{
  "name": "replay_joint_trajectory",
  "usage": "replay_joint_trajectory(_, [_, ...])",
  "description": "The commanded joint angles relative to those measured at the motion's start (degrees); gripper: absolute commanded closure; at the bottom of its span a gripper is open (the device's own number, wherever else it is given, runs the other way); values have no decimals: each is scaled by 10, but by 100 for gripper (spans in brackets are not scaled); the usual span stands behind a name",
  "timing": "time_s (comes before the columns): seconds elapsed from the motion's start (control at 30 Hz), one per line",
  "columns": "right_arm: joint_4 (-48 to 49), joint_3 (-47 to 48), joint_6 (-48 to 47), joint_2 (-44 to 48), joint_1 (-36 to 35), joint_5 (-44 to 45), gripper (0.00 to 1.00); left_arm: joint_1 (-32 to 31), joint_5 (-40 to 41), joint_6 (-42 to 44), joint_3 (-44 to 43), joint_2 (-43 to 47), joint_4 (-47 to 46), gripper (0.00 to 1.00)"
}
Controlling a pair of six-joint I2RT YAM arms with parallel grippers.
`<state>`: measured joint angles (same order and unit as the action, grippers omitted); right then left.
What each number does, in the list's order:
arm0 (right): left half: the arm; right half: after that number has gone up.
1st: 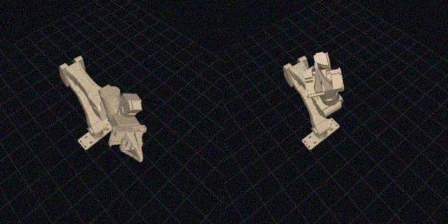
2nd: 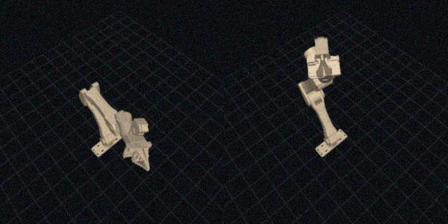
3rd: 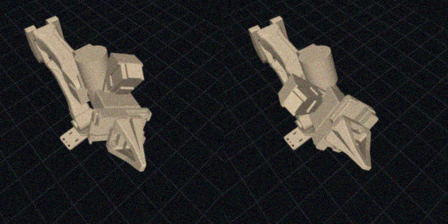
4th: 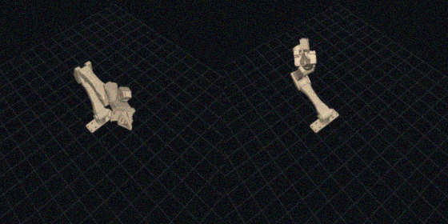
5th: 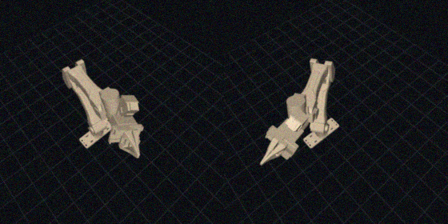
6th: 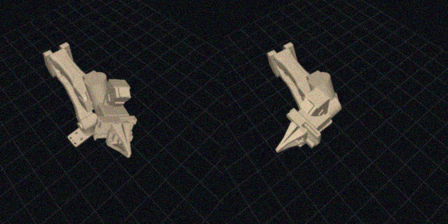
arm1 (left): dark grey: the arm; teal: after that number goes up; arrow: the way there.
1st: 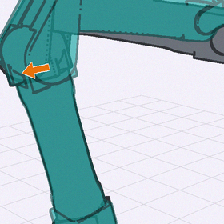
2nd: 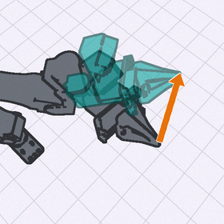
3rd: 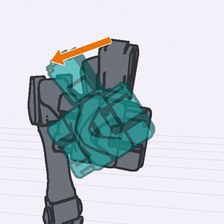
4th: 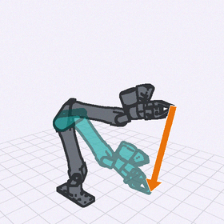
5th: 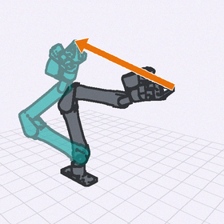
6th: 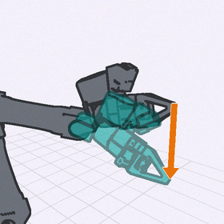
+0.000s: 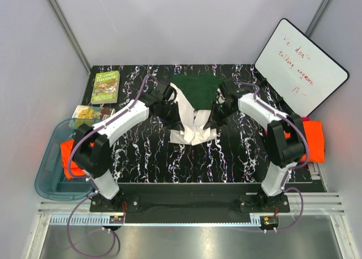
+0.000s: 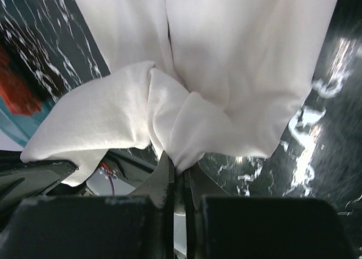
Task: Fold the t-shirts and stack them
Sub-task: Fold the tshirt
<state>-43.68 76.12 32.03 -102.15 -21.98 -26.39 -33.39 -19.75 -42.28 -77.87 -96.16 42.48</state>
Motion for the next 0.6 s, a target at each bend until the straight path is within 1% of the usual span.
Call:
replay_joint_trajectory(0.0, [-29, 101, -48, -63, 22, 9, 99, 31, -14, 31, -70, -40, 5, 100])
replay_joint_trajectory(0.07, [-33, 146, -52, -102, 26, 0, 98, 45, -25, 40, -92, -73, 11, 100])
replay_joint_trajectory(0.13, [-43, 175, -56, -129, 33, -5, 98, 53, -38, 47, -126, -108, 15, 97])
replay_joint_trajectory(0.17, [-44, 197, -55, -153, 34, -7, 98, 61, -43, 55, -138, -121, 17, 88])
replay_joint_trajectory(0.2, [-47, 208, -54, -167, 39, -6, 97, 64, -49, 59, -162, -135, 20, 67])
replay_joint_trajectory(0.23, [-49, 219, -52, -178, 41, -3, 96, 68, -60, 63, -174, -162, 26, 40])
replay_joint_trajectory(0.27, [-51, 238, -52, -203, 44, -2, 96, 74, -66, 71, -187, -176, 34, 7])
replay_joint_trajectory(0.3, [-55, 248, -51, -214, 47, -1, 94, 75, -71, 76, -212, -189, 39, 1])
replay_joint_trajectory(0.33, [-57, 257, -50, -226, 53, 1, 91, 78, -80, 81, -221, -205, 49, 1])
replay_joint_trajectory(0.4, [-61, 285, -41, -255, 59, 7, 89, 84, -90, 91, -234, -209, 52, 1])
replay_joint_trajectory(0.43, [-62, 294, -38, -265, 62, 0, 82, 86, -93, 94, -234, -206, 52, 1])
replay_joint_trajectory(0.53, [-62, 329, -14, -292, 80, -11, 75, 96, -93, 112, -222, -188, 52, 1])
replay_joint_trajectory(0.57, [-62, 345, -7, -303, 88, -18, 68, 101, -94, 122, -218, -184, 53, 1])
